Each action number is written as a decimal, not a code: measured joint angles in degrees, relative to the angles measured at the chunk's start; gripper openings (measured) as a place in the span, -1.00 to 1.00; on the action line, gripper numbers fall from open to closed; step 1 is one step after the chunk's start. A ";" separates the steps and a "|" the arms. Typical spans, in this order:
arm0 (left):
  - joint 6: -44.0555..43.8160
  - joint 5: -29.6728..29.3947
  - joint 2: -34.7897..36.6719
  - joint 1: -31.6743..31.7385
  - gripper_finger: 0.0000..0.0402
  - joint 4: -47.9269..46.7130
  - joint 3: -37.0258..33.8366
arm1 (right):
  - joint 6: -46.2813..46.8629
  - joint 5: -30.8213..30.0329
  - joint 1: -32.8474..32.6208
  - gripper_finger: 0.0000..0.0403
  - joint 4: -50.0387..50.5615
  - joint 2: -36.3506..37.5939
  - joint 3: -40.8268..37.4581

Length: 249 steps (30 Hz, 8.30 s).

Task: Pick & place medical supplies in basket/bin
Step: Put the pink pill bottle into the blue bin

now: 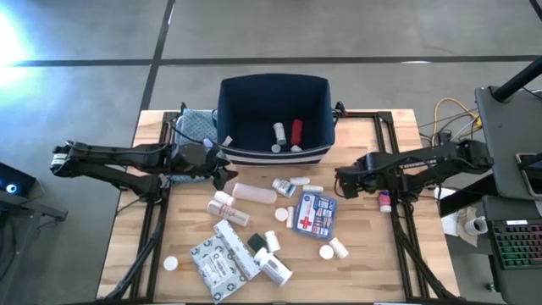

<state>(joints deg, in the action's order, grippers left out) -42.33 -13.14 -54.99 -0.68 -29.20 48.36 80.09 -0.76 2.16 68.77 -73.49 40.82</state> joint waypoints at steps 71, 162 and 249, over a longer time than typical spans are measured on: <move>1.27 0.09 -0.59 -1.65 0.47 0.06 -2.27 | -62.62 2.94 -1.91 0.83 14.98 -35.02 9.26; 6.47 0.56 2.60 -4.40 0.47 -3.37 -2.27 | 34.41 24.51 -24.29 0.07 0.01 -18.48 -0.43; 7.94 -2.21 4.27 -3.75 0.47 -4.16 -2.25 | 56.90 6.72 -25.52 0.01 4.12 -16.16 4.68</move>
<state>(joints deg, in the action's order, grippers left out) -34.39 -15.35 -50.72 -4.43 -33.36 46.11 136.99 5.96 -23.35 72.89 -89.64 45.50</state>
